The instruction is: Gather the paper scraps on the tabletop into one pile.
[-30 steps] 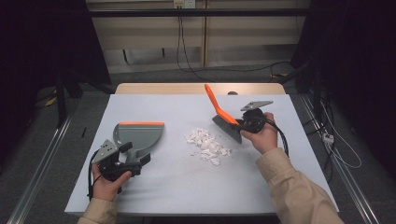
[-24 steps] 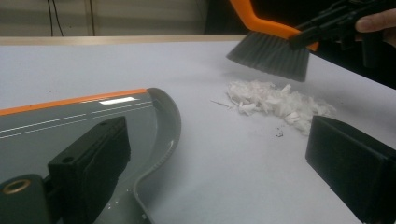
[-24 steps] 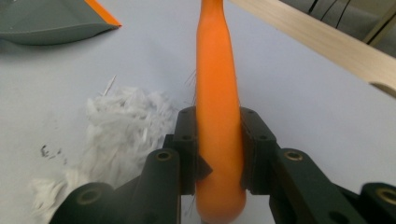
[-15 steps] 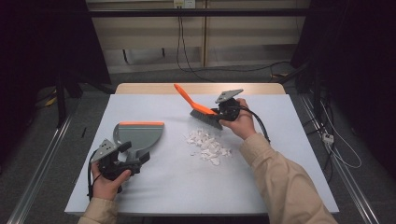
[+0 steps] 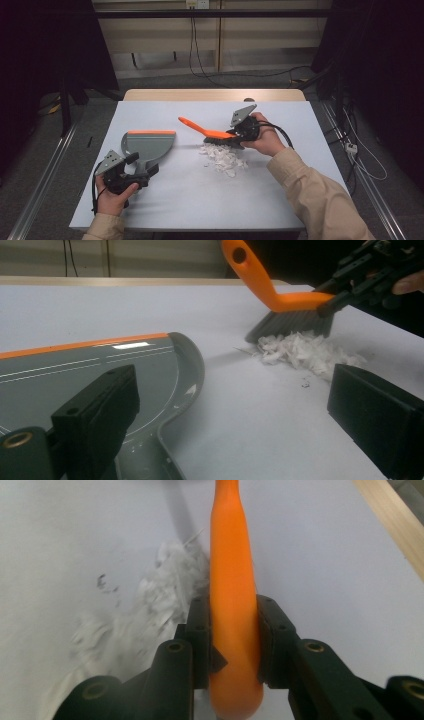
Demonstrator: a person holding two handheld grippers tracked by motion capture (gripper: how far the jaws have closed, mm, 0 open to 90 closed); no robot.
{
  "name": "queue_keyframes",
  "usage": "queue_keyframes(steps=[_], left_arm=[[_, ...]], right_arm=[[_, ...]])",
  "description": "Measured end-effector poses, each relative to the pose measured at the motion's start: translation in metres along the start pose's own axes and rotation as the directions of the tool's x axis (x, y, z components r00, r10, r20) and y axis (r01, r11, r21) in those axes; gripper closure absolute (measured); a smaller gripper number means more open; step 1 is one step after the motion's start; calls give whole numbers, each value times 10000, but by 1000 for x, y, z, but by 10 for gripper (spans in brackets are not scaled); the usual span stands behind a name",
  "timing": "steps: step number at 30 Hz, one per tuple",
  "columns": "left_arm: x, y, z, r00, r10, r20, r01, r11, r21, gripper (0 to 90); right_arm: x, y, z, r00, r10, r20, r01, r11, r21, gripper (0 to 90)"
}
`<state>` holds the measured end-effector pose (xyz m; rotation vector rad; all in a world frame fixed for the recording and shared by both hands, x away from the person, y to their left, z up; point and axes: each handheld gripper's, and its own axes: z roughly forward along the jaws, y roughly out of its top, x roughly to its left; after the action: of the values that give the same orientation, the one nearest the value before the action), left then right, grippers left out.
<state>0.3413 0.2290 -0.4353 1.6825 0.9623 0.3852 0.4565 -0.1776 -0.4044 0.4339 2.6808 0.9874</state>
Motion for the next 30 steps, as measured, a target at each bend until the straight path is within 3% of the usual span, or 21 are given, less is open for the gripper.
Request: queue_keyframes(steps=[9,14,18,20,23,27,30], left_arm=[[2,1,-1,10000,30,18,-30,10000,-23,63],[2,0,1,9999,56,94,-56,10000,27,63],[3,0,1,10000,22,96,-23,10000,42,63],[3,0,1,10000,-35,82,35,10000,25,63],[3,-1,0,10000,-18,80,18,10000,38,63],[3,-1,0,10000,30,53,-30,10000,72,63],[3,-1,0,10000,34,46,-34,10000,77,63]], right_arm=[[1,-10,-23,9932,897,744,-826,9921,-940,716],[-4,-13,-9,9872,1212,1035,-1090,9872,-1164,716],[-9,-12,11,9867,1360,893,-1232,9830,-1365,716],[-7,-10,20,9889,1356,611,-1250,9803,-1528,715],[-1,-4,22,9960,826,342,-774,9880,-1339,715],[6,-3,14,9991,331,-254,-358,9926,-1157,715],[11,-5,4,9995,135,-276,-165,9935,-1123,715]])
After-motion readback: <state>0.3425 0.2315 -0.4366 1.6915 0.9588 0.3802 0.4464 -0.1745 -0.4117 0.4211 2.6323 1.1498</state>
